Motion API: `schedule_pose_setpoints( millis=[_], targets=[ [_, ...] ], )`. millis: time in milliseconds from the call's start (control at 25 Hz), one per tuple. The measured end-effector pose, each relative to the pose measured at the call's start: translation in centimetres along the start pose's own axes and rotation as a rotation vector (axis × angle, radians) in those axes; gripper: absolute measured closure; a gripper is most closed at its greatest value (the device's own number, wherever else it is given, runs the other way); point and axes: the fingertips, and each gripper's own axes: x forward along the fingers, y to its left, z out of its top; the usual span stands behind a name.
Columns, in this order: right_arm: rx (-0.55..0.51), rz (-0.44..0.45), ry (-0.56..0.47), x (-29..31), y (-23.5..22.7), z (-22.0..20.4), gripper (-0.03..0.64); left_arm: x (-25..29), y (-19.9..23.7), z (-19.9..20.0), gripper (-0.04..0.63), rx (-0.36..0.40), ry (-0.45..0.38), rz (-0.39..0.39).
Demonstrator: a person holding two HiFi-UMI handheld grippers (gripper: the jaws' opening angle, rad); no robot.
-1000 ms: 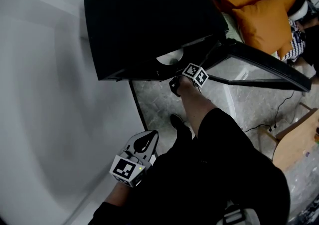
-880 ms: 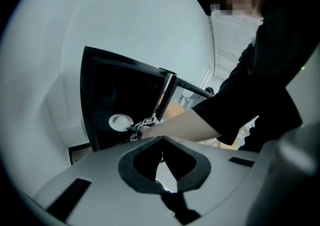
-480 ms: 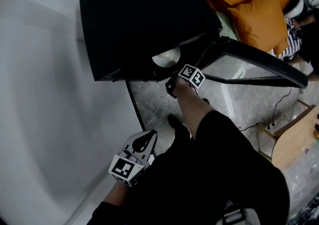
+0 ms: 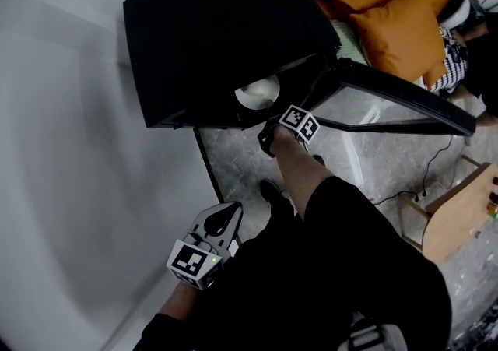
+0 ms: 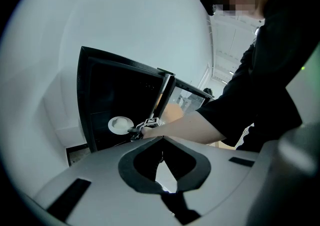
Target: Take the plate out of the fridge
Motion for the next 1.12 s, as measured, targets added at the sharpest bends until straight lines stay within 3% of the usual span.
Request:
schedule_pose_setpoints(
  millis=[560,1120],
  targets=[
    [0.056,0.161,-0.031,-1.7,1.8,0.2,0.603,-0.3,-0.8,1.1,0.588,-0.001,-0.004,0.01],
    [0.082,0.303,-0.017,-5.1,1.9,0.0,0.602,-0.2,-2.1,0.4,0.588,0.058,0.013,-0.007]
  ],
)
